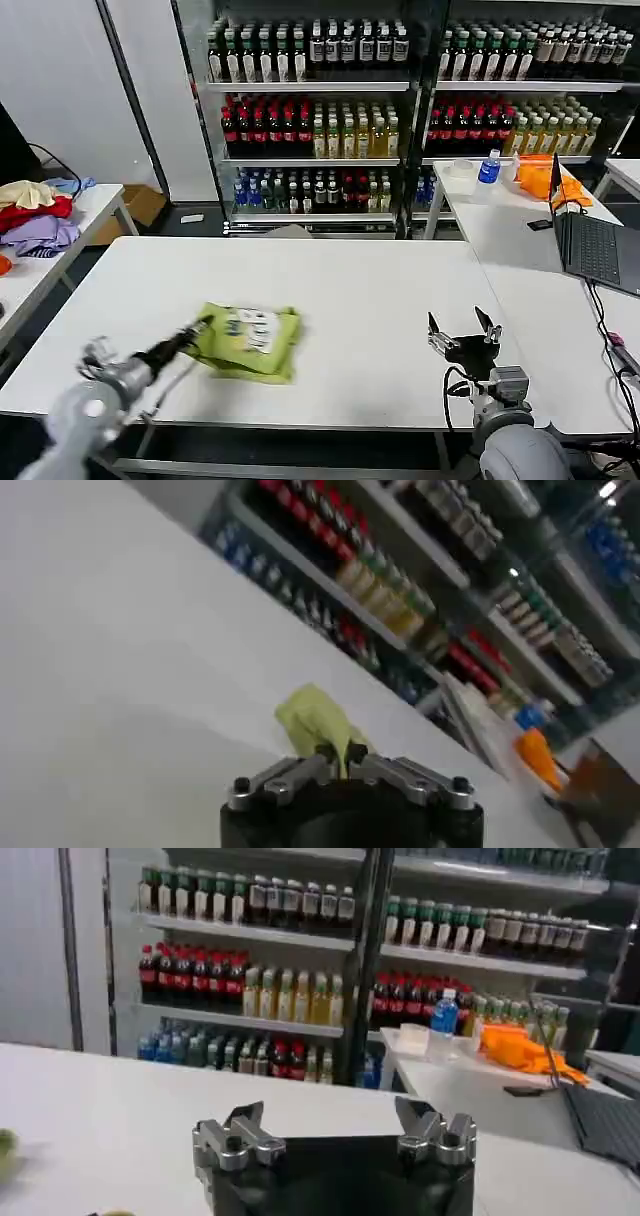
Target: Fold and organize the clothes.
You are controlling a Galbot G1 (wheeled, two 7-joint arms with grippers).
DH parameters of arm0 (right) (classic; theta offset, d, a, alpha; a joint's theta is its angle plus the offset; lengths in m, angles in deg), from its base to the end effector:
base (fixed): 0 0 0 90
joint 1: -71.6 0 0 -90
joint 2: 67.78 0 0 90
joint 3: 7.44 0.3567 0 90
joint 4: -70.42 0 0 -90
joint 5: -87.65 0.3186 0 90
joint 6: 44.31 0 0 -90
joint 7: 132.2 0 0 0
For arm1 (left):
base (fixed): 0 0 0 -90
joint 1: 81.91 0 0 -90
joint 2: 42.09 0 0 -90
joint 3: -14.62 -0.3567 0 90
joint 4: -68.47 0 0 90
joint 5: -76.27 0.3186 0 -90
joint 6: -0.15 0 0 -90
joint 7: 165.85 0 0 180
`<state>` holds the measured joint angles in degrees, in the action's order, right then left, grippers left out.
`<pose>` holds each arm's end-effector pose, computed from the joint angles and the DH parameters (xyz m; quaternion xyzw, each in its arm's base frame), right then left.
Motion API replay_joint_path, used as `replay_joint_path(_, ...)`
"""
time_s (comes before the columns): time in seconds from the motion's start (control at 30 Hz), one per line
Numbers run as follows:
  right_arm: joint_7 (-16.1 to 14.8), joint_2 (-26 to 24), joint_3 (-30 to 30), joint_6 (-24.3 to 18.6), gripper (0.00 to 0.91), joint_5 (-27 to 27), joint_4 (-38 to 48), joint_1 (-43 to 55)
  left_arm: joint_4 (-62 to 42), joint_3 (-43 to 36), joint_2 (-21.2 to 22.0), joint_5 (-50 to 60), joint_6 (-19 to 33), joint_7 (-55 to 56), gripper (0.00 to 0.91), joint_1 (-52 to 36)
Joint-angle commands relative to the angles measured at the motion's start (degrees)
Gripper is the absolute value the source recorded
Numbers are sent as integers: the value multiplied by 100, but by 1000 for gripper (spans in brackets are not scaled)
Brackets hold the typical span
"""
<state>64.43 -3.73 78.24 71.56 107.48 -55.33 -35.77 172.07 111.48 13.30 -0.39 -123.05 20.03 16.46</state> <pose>0.1977 -0.0571 -0.2315 0.0054 -0.9937 0.0644 0.0921 0.2735 0.1905 -0.2534 -0.0908 -0.9143 0.3153 0.2375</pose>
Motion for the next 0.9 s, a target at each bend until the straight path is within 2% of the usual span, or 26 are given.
replay_joint_path(0.03, 0, 30, 67, -7, 907, 48, -21, 50, -39, 2264, -2552, 903, 0, -152, 20, 198)
replay_joint_path(0.13, 1, 71, 83, -16, 907, 43, -54, 26, 343, 2082, -2765, 1181, -1, -160, 20, 265)
replay_joint_path(0.27, -2, 94, 131, -15, 907, 46, -114, -4, 1163, 1497, -2551, 1946, 6, -123, 20, 579)
replay_joint_path(0.33, -3, 80, 180, -23, 907, 47, -123, -35, 1628, 968, -2210, 2517, 14, -21, 20, 945)
replay_joint_path(0.4, -4, 77, 211, -34, 907, 34, -141, -87, 1731, 15, -1866, 3534, 84, -70, 20, 1037)
replay_joint_path(0.47, -1, 124, 239, -29, 907, 14, -189, -143, 1015, -1157, -1381, 5199, 588, -285, 20, 952)
replay_joint_path(0.53, 8, 182, 256, -24, 907, -11, -221, -190, 558, -1673, -1125, 6018, 880, -242, 20, 742)
replay_joint_path(0.67, -3, 240, 254, -21, 907, -156, -288, -363, 703, -2219, -746, 6135, 794, -136, 20, 382)
replay_joint_path(0.9, -6, 301, 344, -23, 907, -226, -318, -492, 1477, -2517, -749, 4984, 304, -50, 20, -267)
